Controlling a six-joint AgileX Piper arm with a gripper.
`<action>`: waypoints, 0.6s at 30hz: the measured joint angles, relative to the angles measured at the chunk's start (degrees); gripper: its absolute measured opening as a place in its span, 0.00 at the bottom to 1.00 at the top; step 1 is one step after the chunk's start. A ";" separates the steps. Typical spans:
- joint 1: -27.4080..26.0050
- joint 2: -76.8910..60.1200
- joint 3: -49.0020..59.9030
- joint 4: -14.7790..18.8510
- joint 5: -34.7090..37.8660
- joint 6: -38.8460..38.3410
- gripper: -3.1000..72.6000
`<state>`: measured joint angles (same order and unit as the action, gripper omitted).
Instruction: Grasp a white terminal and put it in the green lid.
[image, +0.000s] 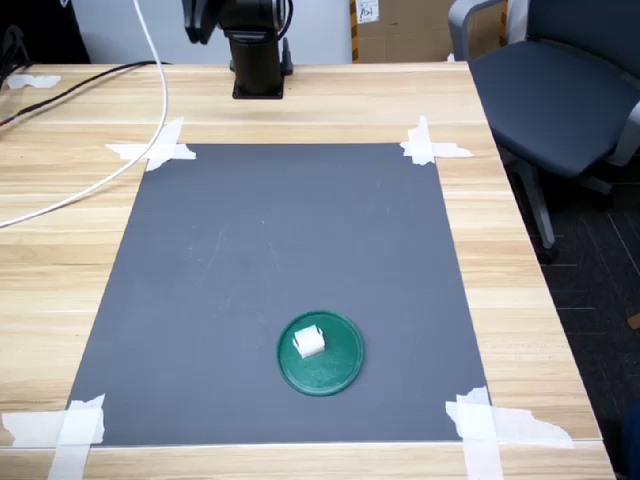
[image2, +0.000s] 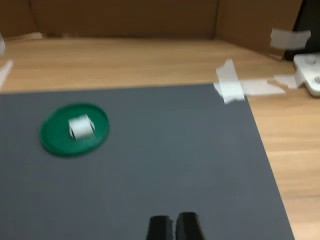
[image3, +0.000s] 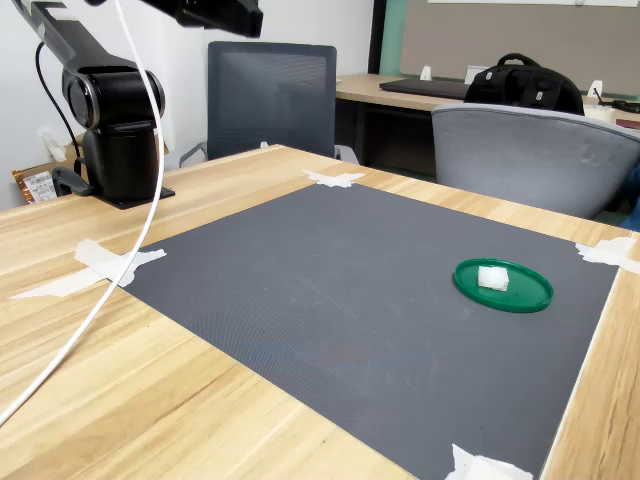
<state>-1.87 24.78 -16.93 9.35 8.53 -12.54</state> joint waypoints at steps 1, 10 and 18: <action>0.00 -1.02 0.89 0.00 0.16 -0.86 0.00; 0.00 -10.87 7.05 0.00 2.02 -3.66 0.00; 0.00 -19.39 12.19 0.00 5.02 -4.18 0.00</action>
<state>-1.87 5.39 -4.74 9.35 13.55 -16.73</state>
